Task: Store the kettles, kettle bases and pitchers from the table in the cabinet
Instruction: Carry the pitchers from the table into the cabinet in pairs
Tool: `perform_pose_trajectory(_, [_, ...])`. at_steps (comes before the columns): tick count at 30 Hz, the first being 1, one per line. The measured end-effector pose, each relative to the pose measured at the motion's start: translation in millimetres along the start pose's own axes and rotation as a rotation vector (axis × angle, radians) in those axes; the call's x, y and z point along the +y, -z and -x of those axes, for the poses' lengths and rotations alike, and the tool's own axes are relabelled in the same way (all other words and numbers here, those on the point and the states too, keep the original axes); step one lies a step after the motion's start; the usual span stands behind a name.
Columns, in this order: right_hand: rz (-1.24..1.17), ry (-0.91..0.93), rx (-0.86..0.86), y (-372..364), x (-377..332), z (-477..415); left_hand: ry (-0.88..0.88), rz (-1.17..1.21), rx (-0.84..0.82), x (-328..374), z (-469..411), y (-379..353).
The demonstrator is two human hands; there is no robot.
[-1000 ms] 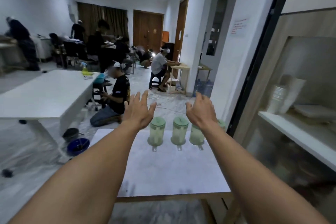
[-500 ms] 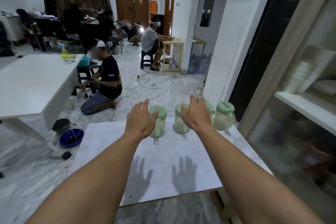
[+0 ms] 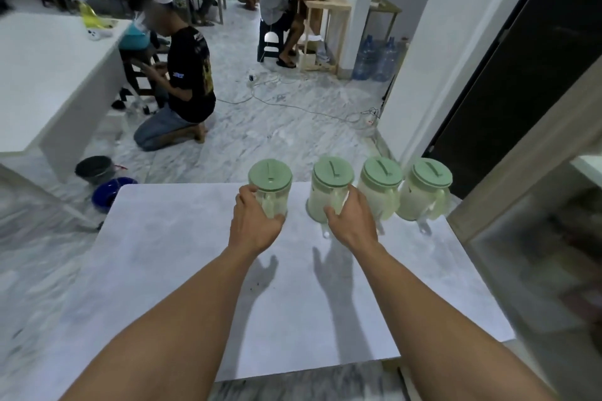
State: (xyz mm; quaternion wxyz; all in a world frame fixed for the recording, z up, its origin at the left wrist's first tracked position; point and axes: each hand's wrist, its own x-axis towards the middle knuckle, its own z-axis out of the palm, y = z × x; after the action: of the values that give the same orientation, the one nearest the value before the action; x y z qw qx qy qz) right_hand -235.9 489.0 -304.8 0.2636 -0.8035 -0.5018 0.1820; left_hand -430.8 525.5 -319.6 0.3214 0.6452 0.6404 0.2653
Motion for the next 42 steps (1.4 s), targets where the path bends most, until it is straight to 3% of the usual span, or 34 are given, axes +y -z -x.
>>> perform_pose_trajectory(8, [-0.426, -0.270, 0.029, -48.4, 27.0, -32.2, 0.192, 0.085, 0.003, -26.7, -32.1, -35.7])
perform_pose_trajectory(16, [-0.553, -0.305, 0.008, -70.7, 30.3, -51.2, 0.209, 0.164, 0.078, -26.3, -45.2, -51.2])
perform_pose_trajectory(26, [-0.551, -0.204, 0.109, -70.0, 16.9, -48.8, 0.112, 0.246, 0.184, -9.4, -49.8, -36.5])
perform_pose_trajectory(34, [-0.587, -0.165, 0.210, -26.3, -7.4, -24.2, -0.006, 0.317, 0.233, 30.7, -45.3, 9.5])
perform_pose_trajectory(42, [-0.621, -0.180, 0.436, 49.6, -42.5, 45.2, -0.183, 0.421, 0.138, 84.5, -9.1, 59.0])
